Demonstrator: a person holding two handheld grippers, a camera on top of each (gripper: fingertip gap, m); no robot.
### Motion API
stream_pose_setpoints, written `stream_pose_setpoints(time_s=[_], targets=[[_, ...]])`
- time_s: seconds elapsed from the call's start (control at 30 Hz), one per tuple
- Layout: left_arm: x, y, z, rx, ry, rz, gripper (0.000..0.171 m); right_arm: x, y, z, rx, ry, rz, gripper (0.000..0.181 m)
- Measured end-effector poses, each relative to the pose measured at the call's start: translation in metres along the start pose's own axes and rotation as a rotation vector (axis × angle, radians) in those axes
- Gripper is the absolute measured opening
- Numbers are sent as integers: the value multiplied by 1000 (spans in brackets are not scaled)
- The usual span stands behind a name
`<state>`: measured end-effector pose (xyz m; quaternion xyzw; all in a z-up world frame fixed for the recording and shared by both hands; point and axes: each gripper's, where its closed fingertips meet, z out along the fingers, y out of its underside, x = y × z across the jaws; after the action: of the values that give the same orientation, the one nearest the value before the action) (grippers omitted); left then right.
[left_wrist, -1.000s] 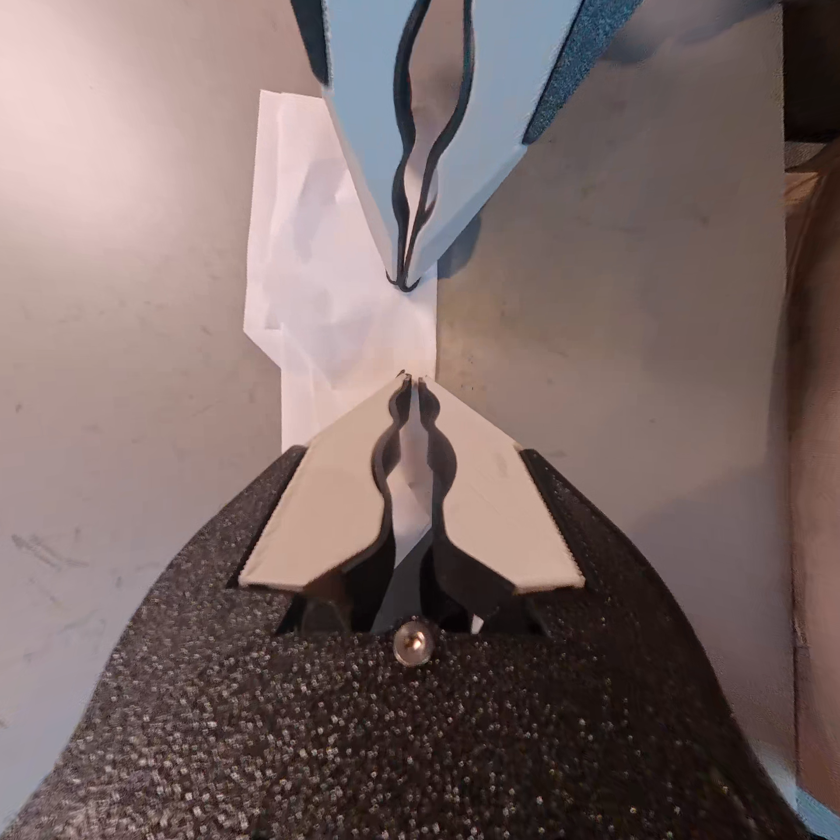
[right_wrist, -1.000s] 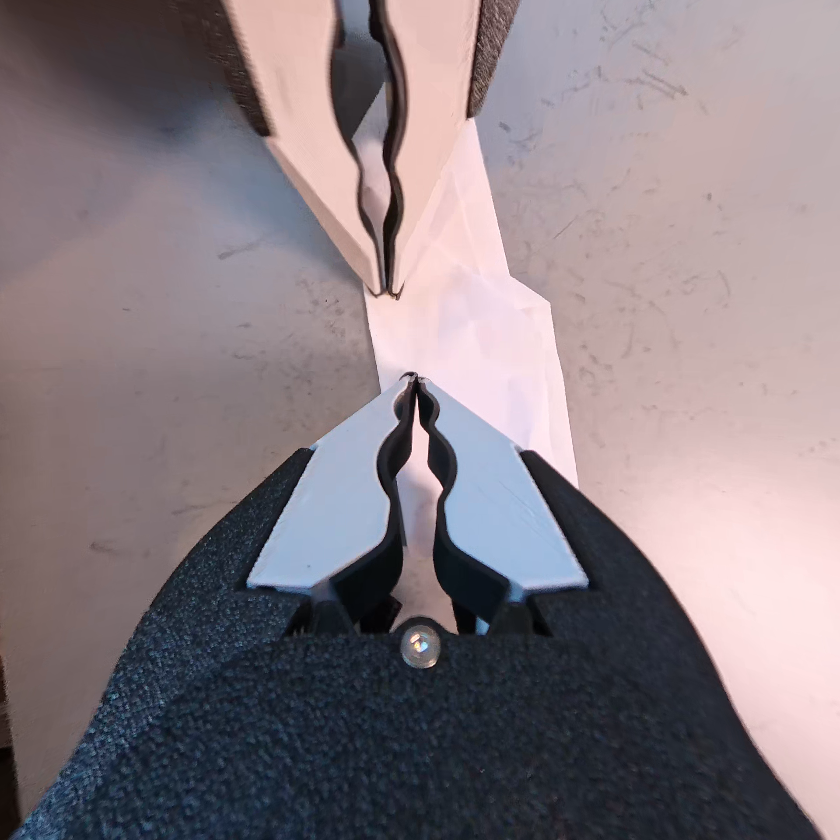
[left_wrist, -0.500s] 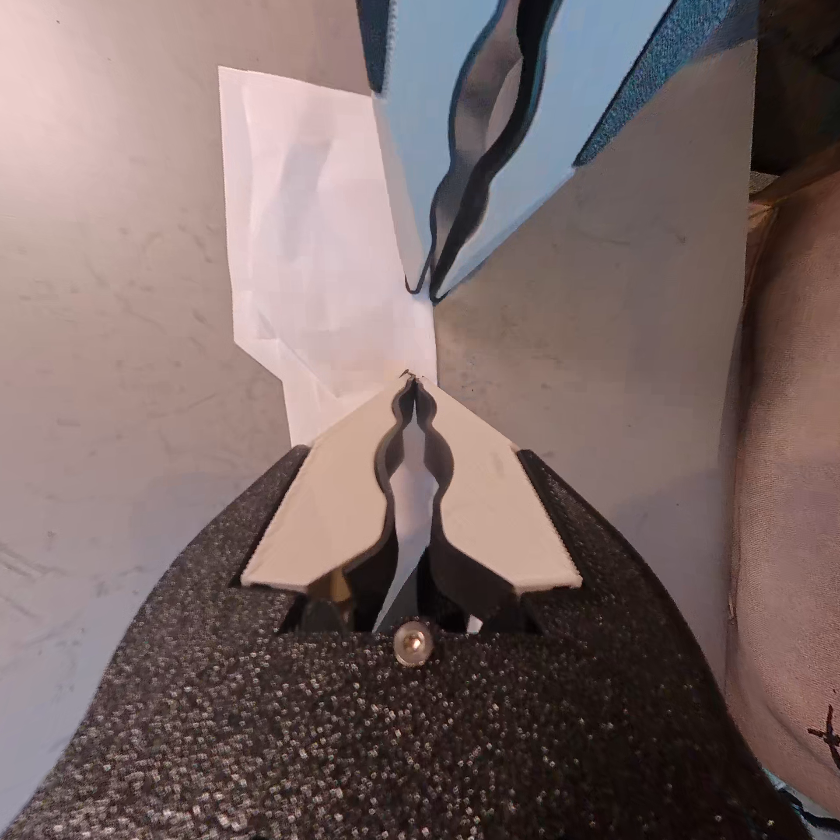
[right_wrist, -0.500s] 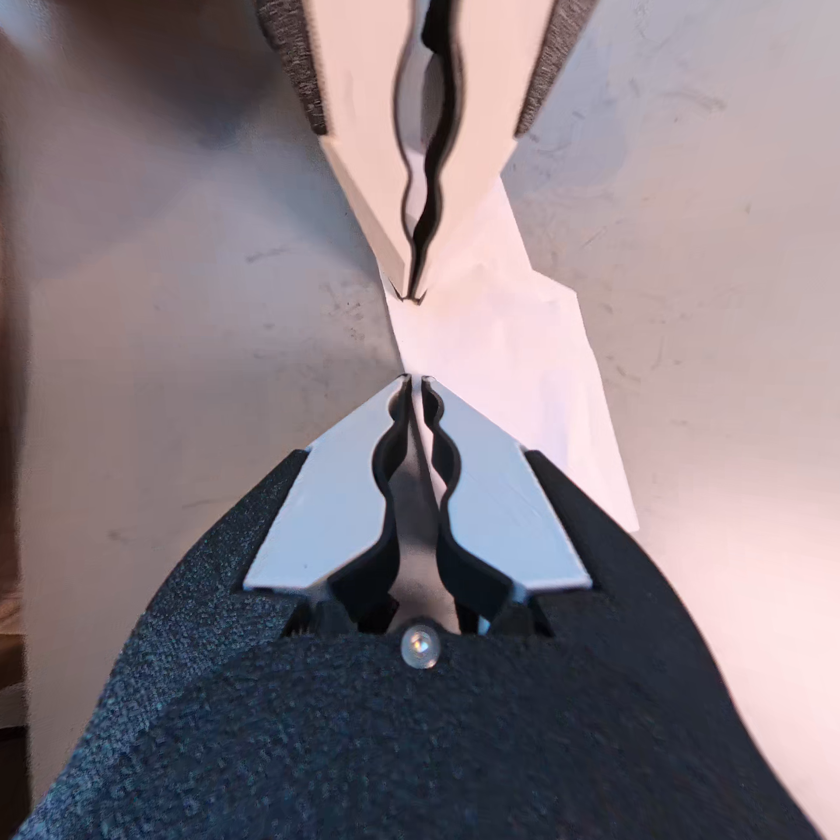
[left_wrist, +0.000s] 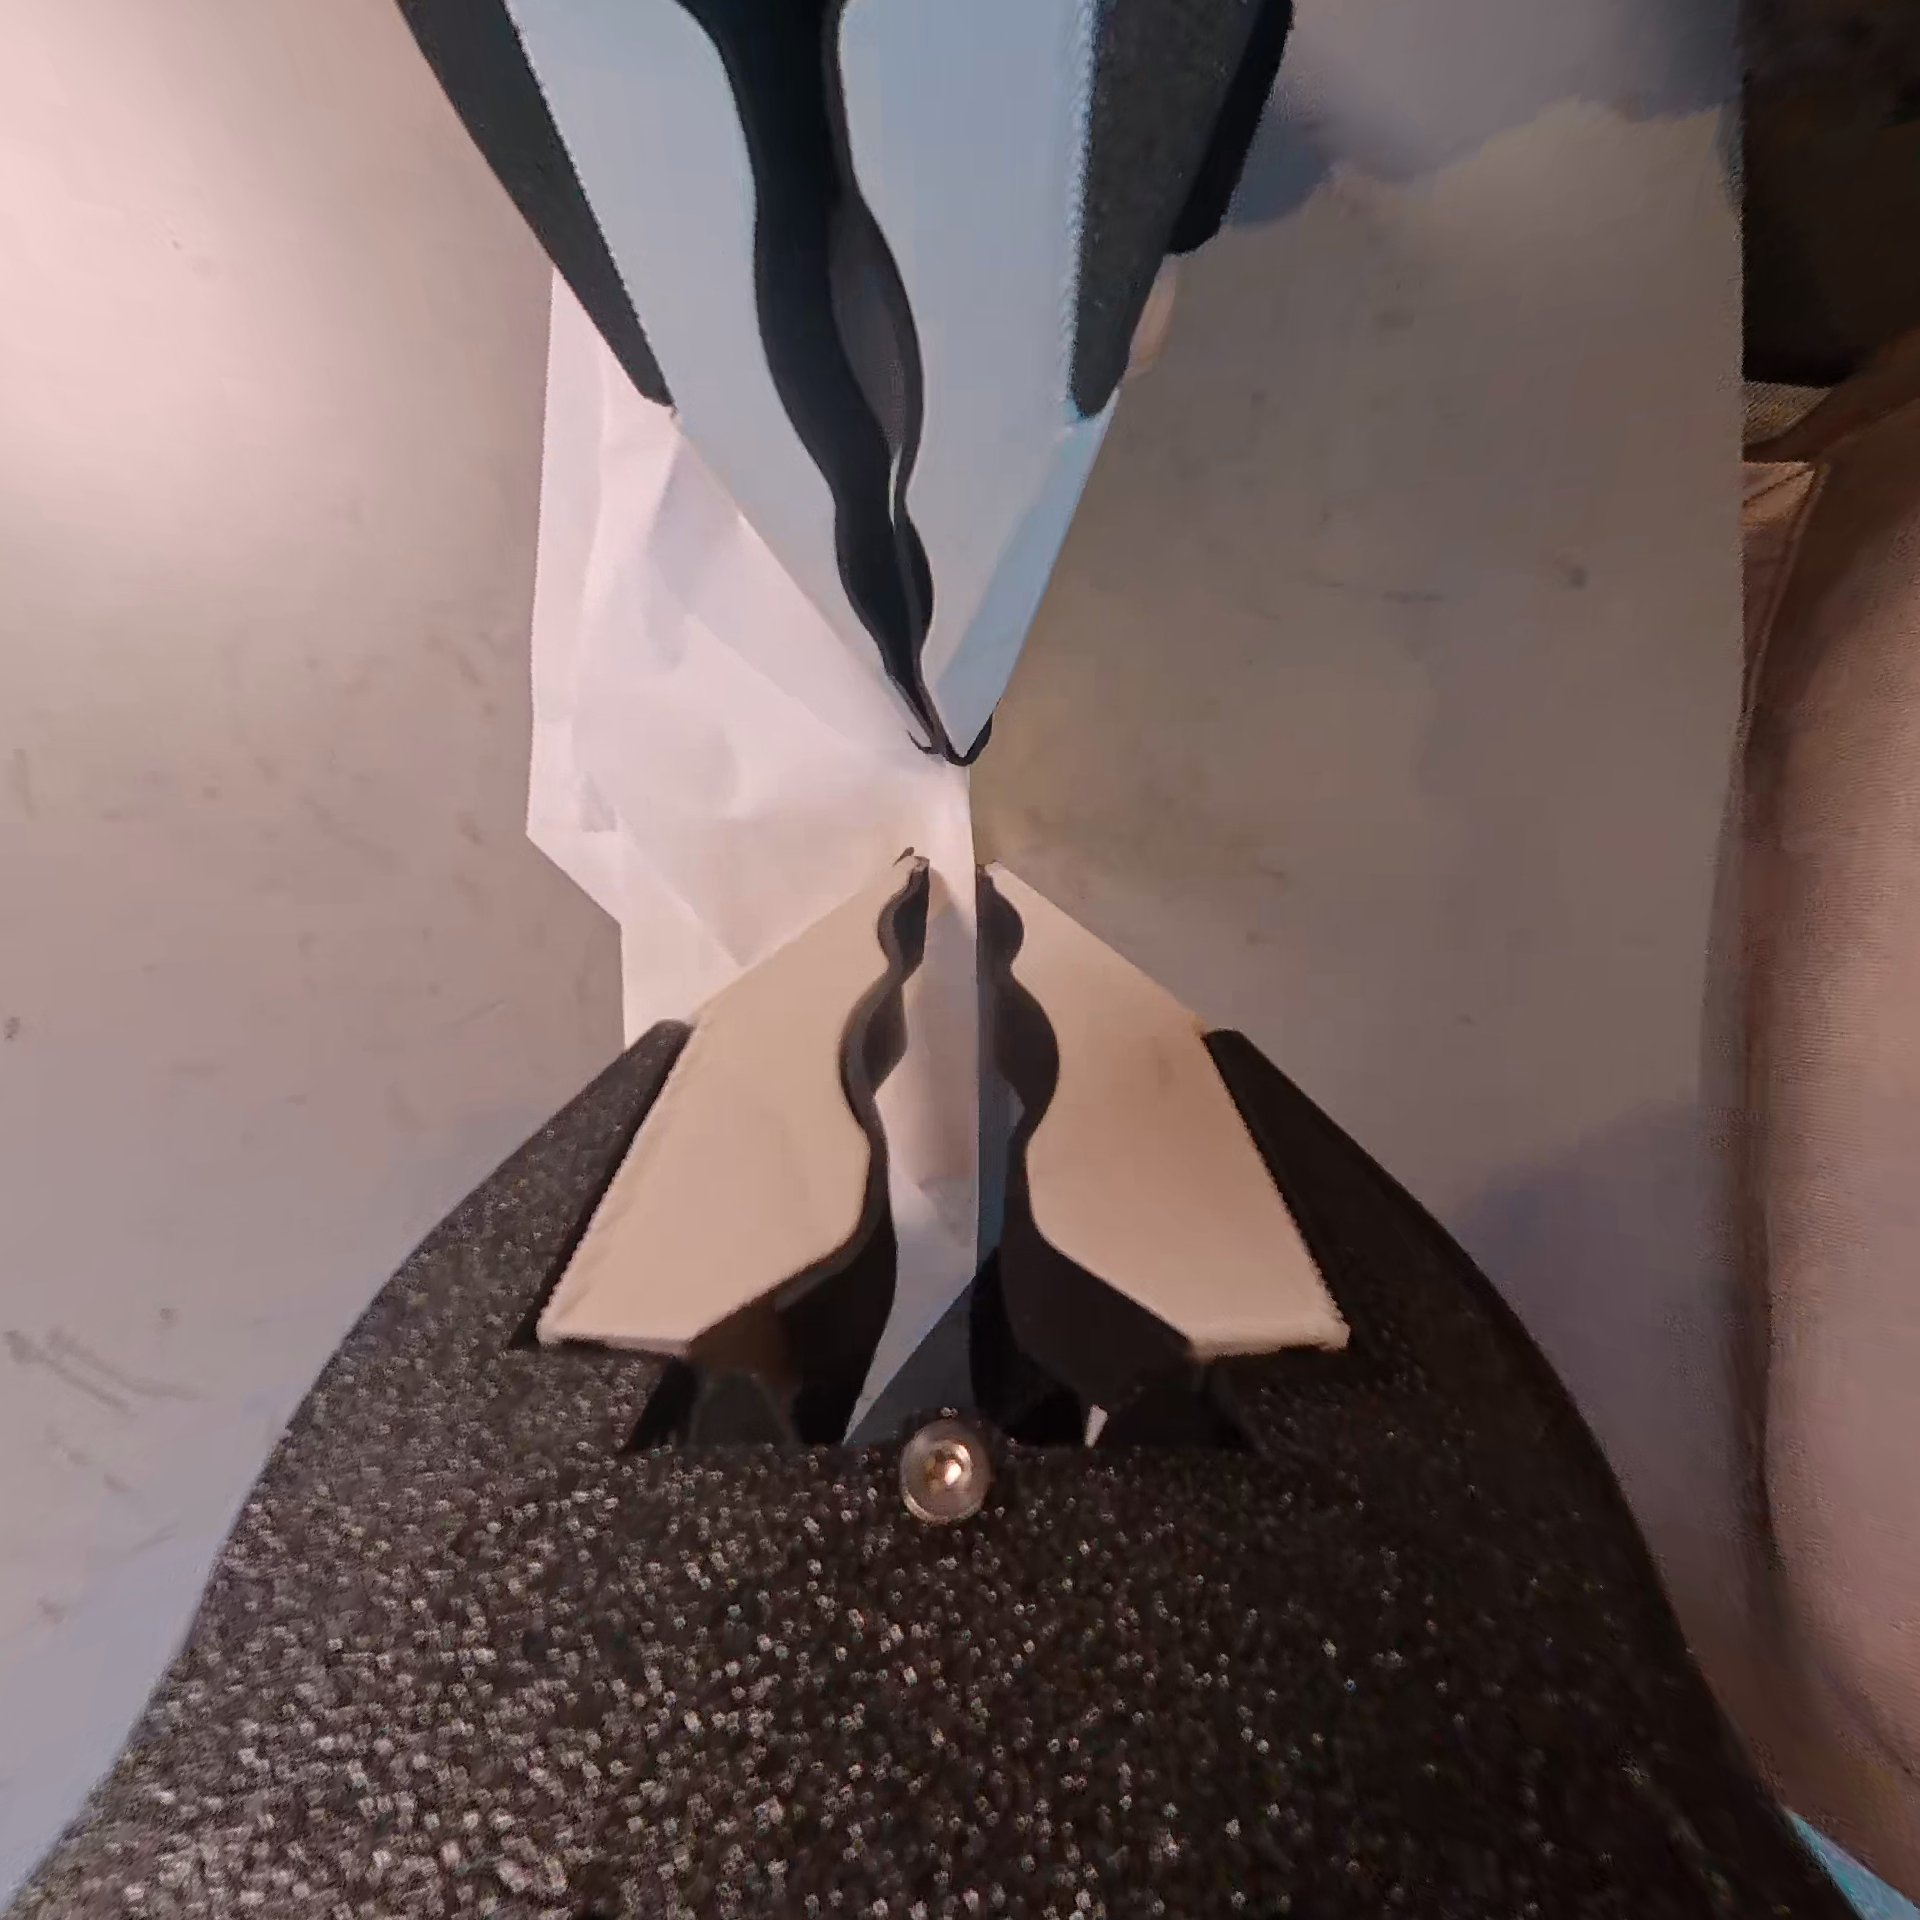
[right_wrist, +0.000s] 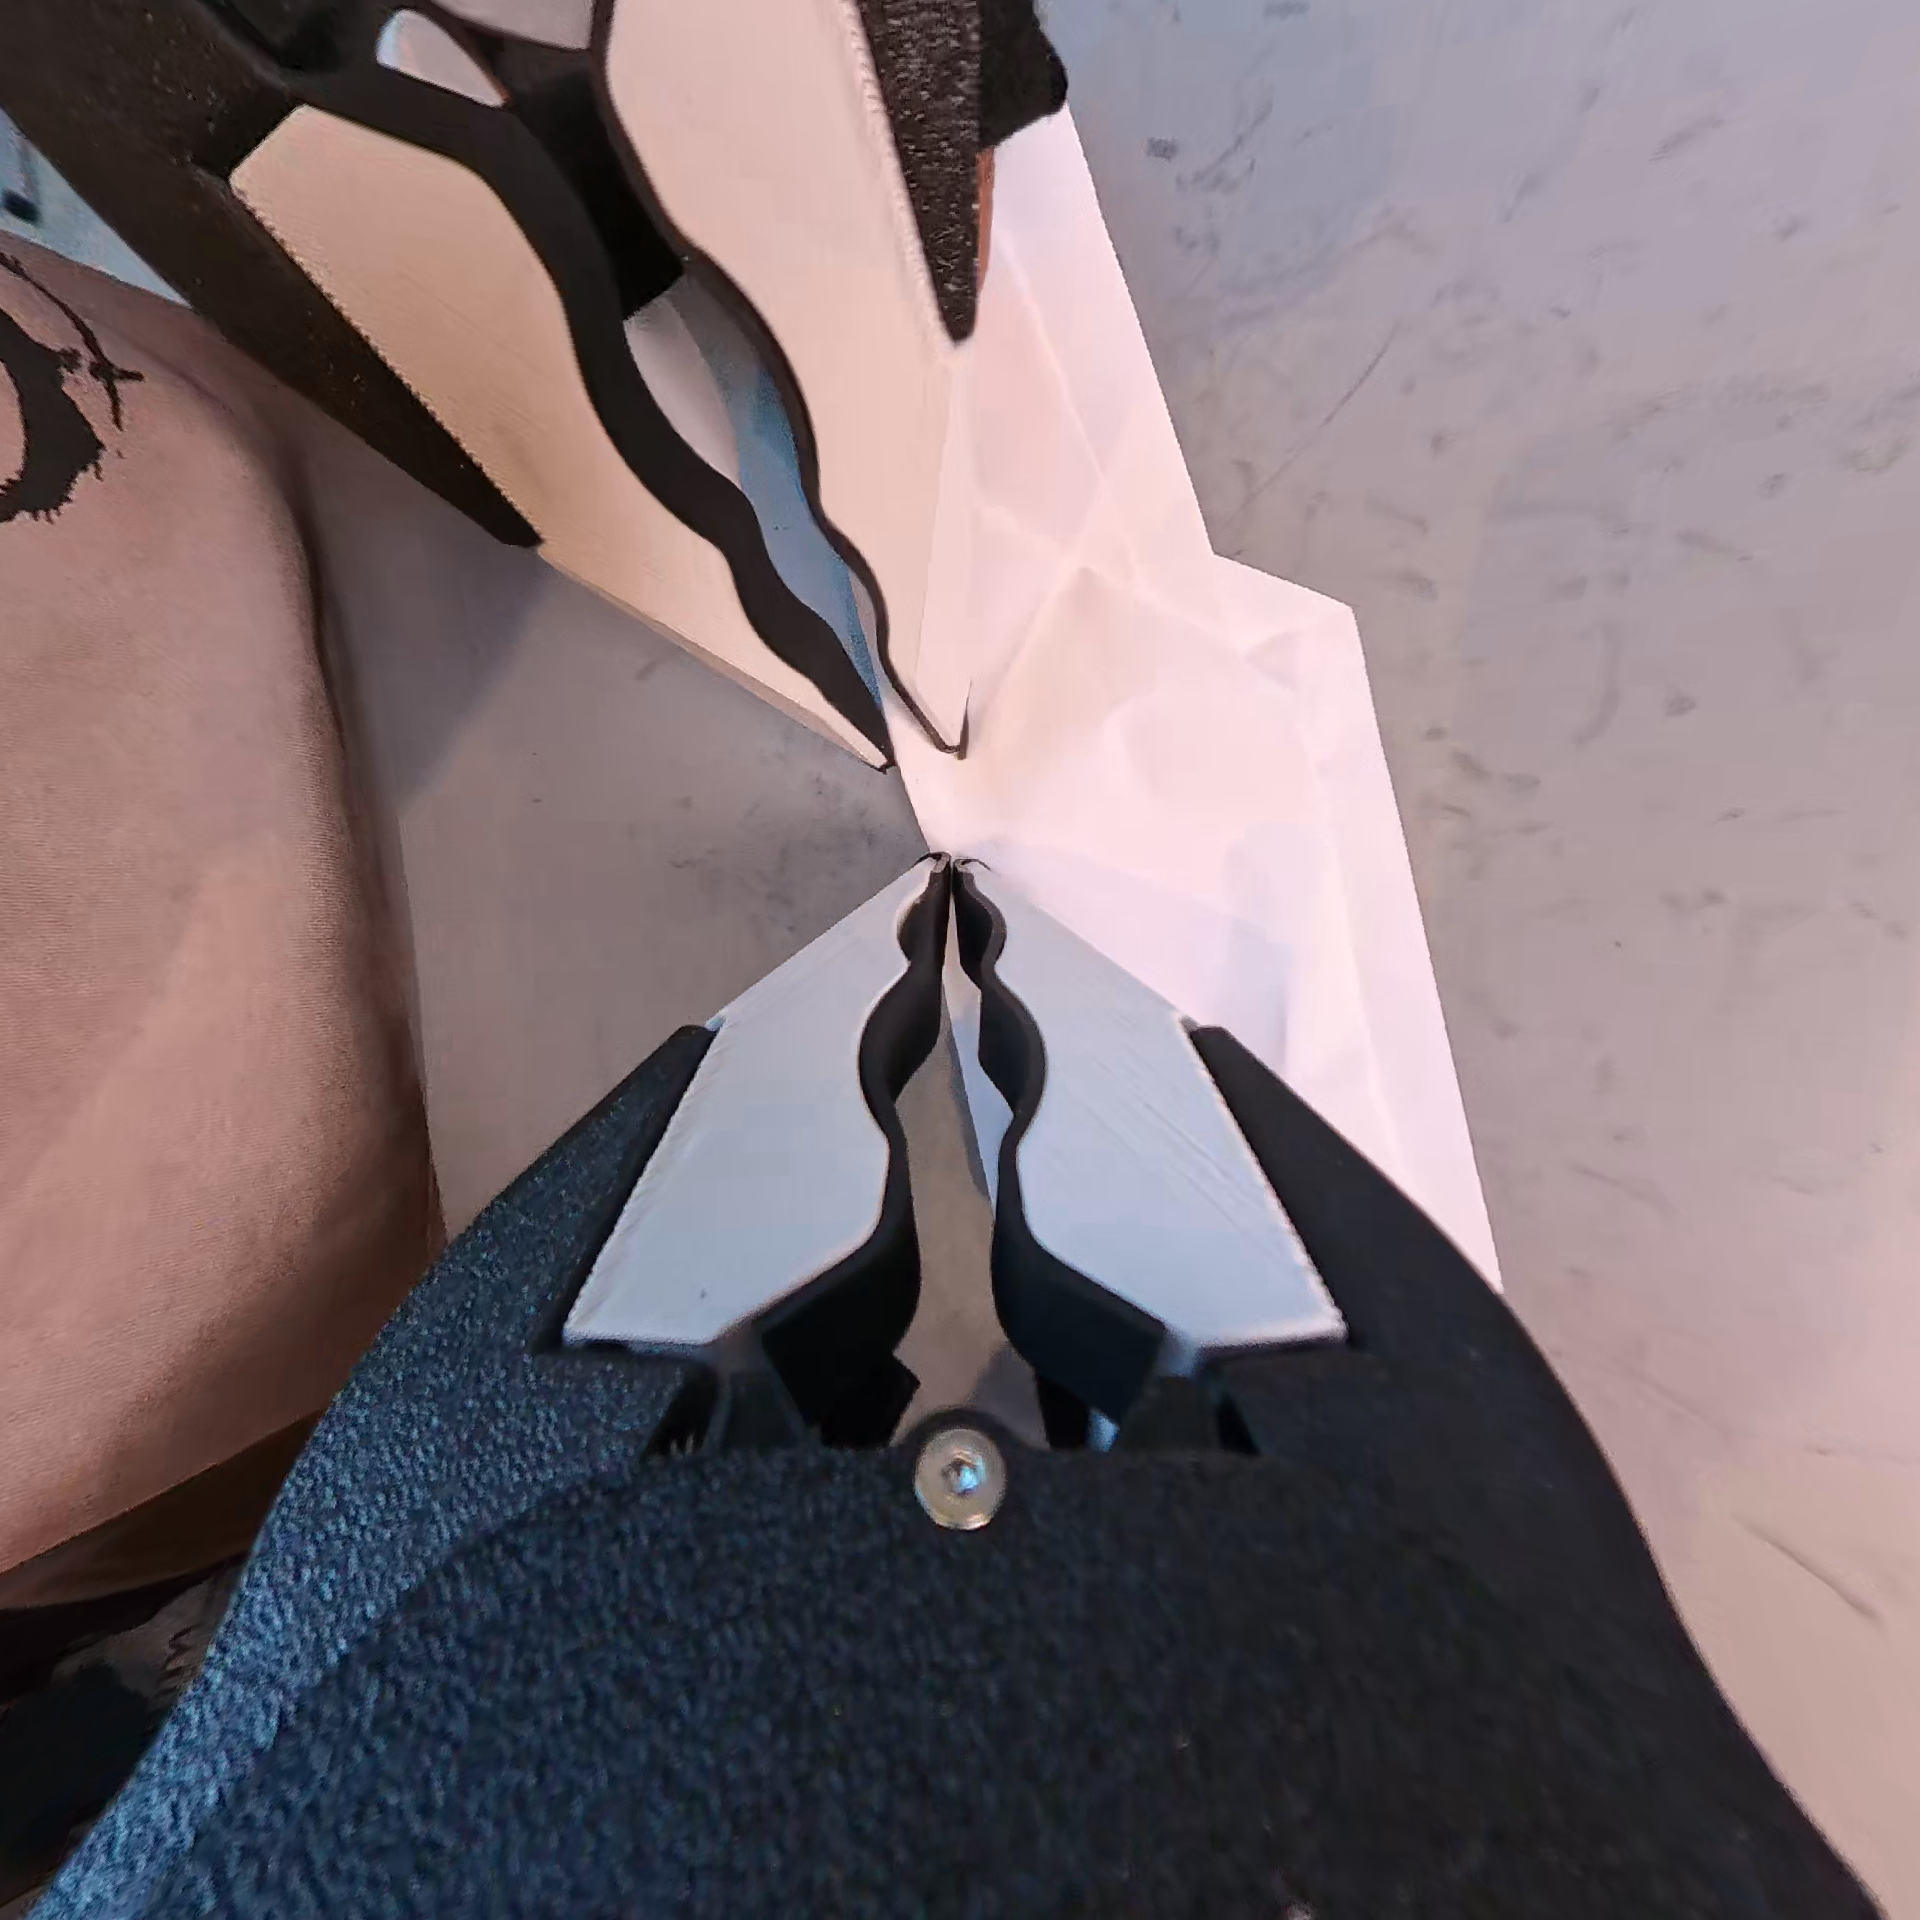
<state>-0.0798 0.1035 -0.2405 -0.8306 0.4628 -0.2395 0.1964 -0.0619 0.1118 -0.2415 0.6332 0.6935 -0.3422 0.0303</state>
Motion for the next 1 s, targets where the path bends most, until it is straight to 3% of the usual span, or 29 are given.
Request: stream_pose_setpoints(time_s=[0.13, 0.43, 0.53, 1.0], targets=[[1, 0, 0, 25, 48, -87, 7, 0, -1, -1, 4, 71, -133, 1], [1, 0, 1, 33, 44, -93, 5, -14, -6, -7, 76, 287, -454, 0], [1, 0, 1, 33, 47, -96, 5, -9, -9, -3, 70, 335, -476, 0], [1, -1, 0, 49, 43, -90, 5, -2, -5, 2, -20, 298, -411, 0]])
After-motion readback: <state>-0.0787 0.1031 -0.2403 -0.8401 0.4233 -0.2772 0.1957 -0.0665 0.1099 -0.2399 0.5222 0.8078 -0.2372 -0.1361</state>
